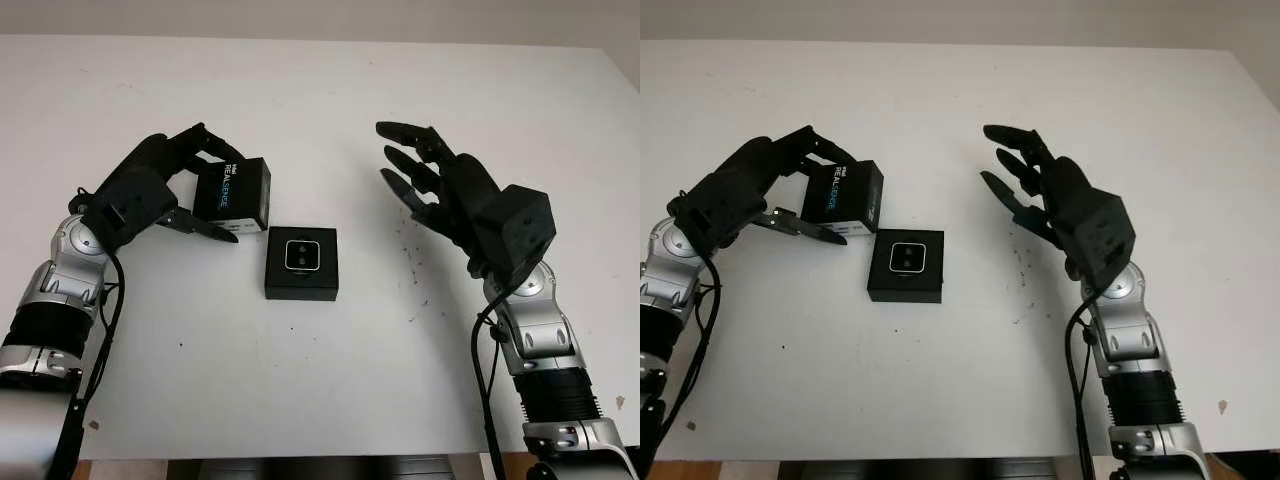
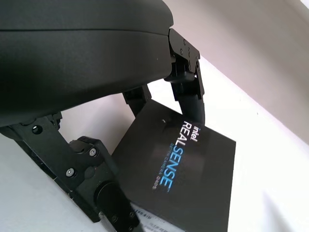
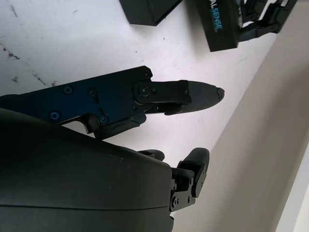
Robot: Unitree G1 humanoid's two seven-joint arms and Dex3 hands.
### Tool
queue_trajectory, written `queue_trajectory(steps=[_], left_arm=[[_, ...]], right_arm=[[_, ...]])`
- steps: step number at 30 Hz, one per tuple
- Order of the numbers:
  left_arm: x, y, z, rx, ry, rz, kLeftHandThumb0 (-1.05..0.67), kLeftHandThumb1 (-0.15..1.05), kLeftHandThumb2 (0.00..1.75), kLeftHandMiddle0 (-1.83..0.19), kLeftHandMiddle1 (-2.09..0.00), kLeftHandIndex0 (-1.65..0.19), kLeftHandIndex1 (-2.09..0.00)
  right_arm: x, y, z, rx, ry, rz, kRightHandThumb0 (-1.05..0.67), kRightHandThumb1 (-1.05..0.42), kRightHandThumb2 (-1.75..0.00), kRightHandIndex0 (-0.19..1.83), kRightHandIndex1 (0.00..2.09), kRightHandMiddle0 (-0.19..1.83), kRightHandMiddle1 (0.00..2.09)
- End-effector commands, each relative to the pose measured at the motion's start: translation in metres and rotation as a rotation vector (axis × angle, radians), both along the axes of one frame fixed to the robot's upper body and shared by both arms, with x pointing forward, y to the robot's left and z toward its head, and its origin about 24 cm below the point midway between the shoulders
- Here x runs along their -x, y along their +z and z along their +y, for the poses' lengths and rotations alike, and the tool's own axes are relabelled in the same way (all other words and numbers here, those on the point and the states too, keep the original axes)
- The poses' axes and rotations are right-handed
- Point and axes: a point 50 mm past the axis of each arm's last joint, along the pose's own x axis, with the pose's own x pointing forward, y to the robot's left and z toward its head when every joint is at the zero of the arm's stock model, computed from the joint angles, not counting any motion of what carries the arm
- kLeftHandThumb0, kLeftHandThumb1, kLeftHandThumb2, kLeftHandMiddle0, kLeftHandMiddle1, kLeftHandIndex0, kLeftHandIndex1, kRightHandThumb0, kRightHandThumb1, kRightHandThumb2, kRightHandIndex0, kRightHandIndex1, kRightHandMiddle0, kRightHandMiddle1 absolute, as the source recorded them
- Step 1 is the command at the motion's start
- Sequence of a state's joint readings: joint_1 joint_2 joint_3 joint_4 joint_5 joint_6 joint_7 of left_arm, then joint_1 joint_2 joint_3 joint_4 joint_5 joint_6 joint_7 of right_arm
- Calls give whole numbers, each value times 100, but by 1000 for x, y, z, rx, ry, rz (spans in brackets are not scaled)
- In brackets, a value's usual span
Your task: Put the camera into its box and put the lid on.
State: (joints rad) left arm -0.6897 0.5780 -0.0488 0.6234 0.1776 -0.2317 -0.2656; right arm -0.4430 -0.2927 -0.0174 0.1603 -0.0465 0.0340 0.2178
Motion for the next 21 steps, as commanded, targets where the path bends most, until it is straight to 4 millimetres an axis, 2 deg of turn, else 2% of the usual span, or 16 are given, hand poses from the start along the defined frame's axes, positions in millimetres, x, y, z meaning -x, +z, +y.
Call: queue_trajectory(steps=[1,9,15,21], left_arm=[[2,8,-2,23,-4,-27,-22,100,6,-41,-176,-28,-145],[12,27,-11,38,24,36,-23,99,5,-42,-175,-29,-152],[24,45,-17,-34,29,56,-23,98,5,-42,-172,-32,-155],[34,68,-21,-81,13,130,-24,98,5,-38,-167,-33,-151]], right_arm=[[2,2,0,-9,10,-14,-63,-105,-33,27,6,3,65],[4,0,3,-9,5,-6,-64,-105,-34,25,5,4,64],[6,-2,6,-24,7,-4,-64,-105,-36,21,3,-1,58],[6,-4,12,-35,2,2,-66,-105,-36,20,3,3,53]])
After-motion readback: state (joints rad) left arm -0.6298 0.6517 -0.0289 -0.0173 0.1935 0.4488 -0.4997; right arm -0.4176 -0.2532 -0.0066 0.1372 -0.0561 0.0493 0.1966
